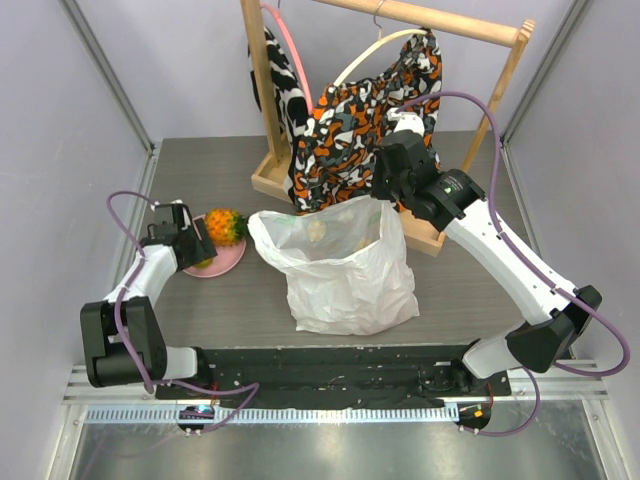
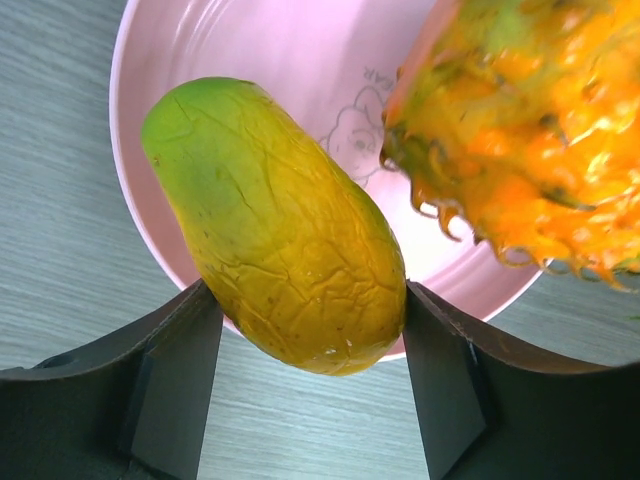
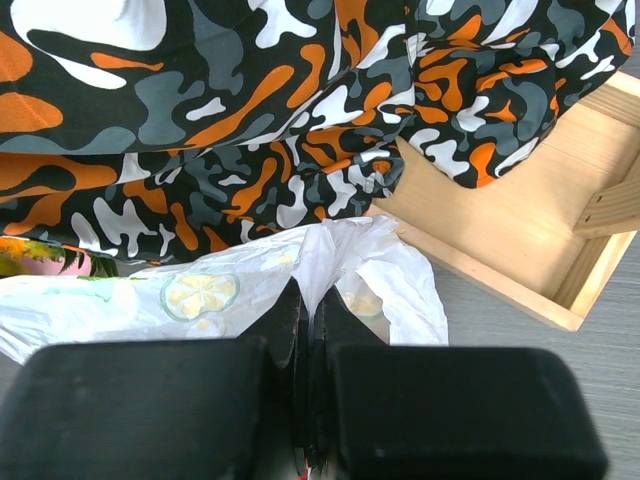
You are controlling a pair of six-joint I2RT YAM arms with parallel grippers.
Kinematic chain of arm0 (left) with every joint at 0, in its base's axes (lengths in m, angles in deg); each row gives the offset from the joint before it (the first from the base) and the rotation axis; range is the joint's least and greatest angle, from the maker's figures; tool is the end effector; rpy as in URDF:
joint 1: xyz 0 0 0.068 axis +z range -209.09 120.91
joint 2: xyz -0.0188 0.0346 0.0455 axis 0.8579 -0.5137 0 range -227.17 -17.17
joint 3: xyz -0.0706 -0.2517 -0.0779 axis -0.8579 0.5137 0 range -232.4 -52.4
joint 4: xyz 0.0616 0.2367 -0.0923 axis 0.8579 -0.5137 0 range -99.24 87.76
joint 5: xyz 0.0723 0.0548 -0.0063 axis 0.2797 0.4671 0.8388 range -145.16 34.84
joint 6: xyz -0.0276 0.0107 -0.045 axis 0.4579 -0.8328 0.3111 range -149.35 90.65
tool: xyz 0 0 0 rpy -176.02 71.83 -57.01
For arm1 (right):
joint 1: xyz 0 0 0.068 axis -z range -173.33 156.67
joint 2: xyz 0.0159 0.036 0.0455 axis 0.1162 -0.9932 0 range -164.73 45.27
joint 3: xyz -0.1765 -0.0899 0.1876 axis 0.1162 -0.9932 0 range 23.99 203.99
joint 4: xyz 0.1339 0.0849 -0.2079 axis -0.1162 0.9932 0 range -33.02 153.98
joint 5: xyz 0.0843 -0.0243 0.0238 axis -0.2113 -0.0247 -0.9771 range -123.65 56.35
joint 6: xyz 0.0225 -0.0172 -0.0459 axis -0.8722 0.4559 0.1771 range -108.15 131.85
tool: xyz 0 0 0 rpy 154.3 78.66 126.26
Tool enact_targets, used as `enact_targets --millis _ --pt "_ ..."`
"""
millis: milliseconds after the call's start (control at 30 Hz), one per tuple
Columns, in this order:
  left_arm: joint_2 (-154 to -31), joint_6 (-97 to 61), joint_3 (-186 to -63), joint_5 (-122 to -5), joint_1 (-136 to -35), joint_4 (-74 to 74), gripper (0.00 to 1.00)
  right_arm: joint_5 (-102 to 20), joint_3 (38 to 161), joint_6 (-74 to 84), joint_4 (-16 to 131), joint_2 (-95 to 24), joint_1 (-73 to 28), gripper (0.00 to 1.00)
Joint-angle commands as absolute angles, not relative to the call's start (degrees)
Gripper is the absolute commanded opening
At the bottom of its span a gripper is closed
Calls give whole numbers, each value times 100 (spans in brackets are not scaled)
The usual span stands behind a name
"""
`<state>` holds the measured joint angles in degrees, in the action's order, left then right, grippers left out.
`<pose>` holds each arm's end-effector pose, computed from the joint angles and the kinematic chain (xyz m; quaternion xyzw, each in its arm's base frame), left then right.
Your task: Place the fruits into the plastic bag
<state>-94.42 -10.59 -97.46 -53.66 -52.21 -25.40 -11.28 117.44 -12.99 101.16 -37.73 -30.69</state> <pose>0.2614 0.0325 0.2012 -0.2155 0.9299 -0.0185 0.2975 0.2521 0.1754 0.4195 -0.0034 0.8699 0.0924 0.4844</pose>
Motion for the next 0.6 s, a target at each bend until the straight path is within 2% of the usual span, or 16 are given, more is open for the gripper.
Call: enact_targets --millis 0,567 --pt "-9127 -1133 -9731 -5314 -5214 -2737 57 -1159 11883 -1364 9890 -3612 -3051 2" --pt "-7501 -501 -9784 -5252 -5206 -3915 57 -1309 11821 -1373 9838 -3559 -3051 2"
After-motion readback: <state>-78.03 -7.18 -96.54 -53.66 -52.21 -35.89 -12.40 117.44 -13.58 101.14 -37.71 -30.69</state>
